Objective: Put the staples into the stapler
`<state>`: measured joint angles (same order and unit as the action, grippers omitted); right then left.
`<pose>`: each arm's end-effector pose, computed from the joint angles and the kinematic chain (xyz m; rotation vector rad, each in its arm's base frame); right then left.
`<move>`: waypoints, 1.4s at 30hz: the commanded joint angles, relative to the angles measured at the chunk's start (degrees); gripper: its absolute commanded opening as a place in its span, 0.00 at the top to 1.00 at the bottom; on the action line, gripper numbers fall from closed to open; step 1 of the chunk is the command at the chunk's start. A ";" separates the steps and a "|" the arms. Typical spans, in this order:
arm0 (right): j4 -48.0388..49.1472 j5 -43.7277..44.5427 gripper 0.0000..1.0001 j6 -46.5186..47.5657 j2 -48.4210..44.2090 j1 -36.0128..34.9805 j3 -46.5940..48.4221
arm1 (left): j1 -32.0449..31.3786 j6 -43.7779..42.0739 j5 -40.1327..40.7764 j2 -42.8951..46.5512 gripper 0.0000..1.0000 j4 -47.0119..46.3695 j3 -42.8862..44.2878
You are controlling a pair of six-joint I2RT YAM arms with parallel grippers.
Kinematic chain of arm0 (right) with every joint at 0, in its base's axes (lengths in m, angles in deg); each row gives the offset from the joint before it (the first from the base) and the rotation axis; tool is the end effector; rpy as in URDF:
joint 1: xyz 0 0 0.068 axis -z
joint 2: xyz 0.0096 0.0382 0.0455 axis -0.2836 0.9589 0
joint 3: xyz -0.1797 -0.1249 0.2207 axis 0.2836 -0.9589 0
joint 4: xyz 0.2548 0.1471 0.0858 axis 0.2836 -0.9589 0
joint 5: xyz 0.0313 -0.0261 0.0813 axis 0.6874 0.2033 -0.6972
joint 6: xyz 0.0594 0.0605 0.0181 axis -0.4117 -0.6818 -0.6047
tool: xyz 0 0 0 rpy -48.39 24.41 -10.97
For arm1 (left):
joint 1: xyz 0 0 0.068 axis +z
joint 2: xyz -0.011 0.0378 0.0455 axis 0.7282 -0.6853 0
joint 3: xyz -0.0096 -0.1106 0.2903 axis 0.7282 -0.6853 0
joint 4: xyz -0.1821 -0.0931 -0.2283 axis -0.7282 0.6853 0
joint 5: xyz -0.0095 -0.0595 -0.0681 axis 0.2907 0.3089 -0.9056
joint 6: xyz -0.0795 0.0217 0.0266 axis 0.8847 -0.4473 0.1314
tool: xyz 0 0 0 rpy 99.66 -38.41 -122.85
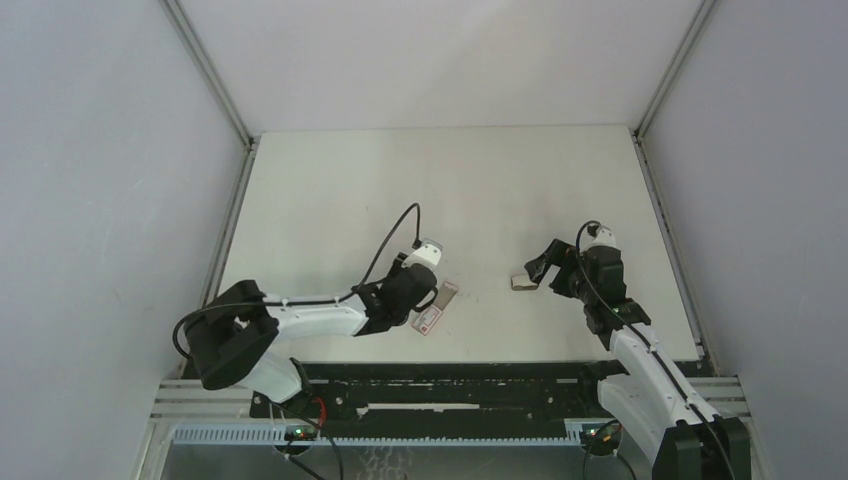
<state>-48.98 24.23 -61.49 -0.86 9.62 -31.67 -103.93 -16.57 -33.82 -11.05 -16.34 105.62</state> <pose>0.2200 0.0375 0.1744 0.3910 2.1729 0.5371 0.2184 -0.2514 0.1481 0.5545 2.0781 0.1063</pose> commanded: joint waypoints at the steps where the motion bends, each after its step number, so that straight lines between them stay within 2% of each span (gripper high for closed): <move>1: 2.76 -0.35 0.06 0.65 -0.43 0.17 -0.04 | -1.73 3.69 2.61 -0.07 0.52 8.66 5.41; 4: 2.84 -0.43 0.06 0.66 -0.43 0.17 -0.06 | -2.21 4.65 0.32 2.09 0.40 11.00 6.34; 8: 2.93 -0.67 0.06 0.66 -0.51 0.17 -0.09 | -2.23 5.16 -5.18 7.34 0.32 12.52 6.41; 14: 3.02 -1.28 0.06 0.63 -0.73 0.17 -0.09 | -0.55 2.87 -15.72 14.16 0.17 9.47 4.26; 19: 3.24 -2.07 0.06 0.57 -0.78 0.09 -0.04 | 8.23 3.44 -32.91 13.20 0.16 1.06 1.31; 27: 2.97 -2.96 0.06 0.96 -1.23 0.13 -0.04 | 18.68 6.38 -52.90 5.24 0.18 -5.25 3.23; 34: 2.97 -3.23 0.06 0.98 -1.48 0.13 -0.04 | 23.38 8.72 -61.19 -0.80 0.19 -6.60 2.01; 42: 2.89 -3.41 0.06 1.04 -1.66 0.13 -0.04 | 23.70 6.86 -60.77 0.77 0.19 -6.33 -1.78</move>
<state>-48.20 21.37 -61.49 -1.67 9.64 -31.69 -80.45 -9.16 -93.12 -12.16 -21.48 105.29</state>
